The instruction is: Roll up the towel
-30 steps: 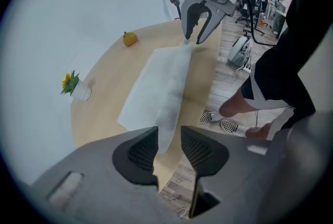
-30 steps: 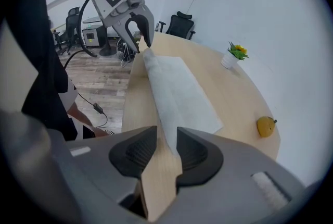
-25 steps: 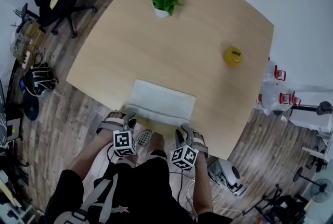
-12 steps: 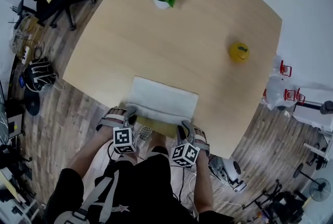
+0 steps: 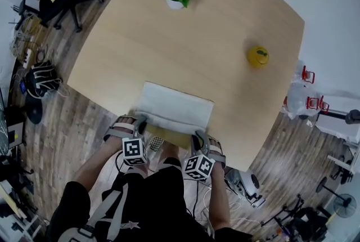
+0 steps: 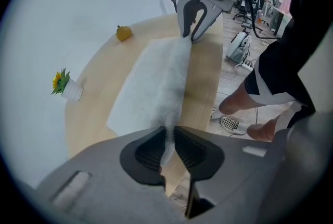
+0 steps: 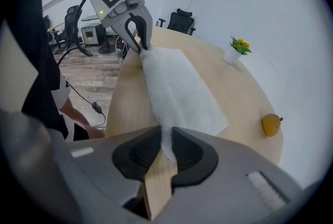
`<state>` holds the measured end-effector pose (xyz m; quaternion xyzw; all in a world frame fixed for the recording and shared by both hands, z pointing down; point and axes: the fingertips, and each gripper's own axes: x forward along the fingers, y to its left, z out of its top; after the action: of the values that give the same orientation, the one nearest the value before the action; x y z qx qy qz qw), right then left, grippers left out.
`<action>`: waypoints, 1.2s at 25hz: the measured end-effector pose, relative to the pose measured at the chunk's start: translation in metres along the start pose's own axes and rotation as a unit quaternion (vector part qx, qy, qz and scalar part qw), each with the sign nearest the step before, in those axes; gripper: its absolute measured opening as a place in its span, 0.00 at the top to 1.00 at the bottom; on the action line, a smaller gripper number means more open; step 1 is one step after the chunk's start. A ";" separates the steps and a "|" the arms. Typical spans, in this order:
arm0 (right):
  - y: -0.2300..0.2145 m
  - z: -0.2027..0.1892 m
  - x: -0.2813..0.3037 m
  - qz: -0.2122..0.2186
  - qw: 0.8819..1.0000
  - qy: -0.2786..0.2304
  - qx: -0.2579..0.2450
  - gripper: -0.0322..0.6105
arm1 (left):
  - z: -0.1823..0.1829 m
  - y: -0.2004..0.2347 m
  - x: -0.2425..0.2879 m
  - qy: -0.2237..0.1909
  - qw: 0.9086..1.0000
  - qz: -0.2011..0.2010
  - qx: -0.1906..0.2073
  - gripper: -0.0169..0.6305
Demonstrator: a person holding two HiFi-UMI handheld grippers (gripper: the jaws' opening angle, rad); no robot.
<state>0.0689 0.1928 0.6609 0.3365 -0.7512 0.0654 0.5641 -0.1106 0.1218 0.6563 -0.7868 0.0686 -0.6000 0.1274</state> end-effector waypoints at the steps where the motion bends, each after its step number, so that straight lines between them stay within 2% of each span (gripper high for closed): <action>1: 0.000 0.000 0.000 -0.001 1.000 0.000 -0.001 0.84 | 0.000 -0.001 0.000 0.001 1.000 -0.001 0.001 0.87; 16: 0.046 -0.015 -0.024 0.015 1.000 0.017 0.019 0.86 | -0.010 -0.051 -0.017 0.009 0.999 -0.030 0.024 0.89; 30: 0.026 -0.010 -0.028 0.020 0.999 0.018 0.031 0.84 | -0.004 -0.031 -0.024 0.025 0.999 -0.033 0.030 0.88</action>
<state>0.0660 0.2302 0.6466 0.3371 -0.7452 0.1062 0.5655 -0.1227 0.1575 0.6438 -0.7690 0.0281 -0.6253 0.1297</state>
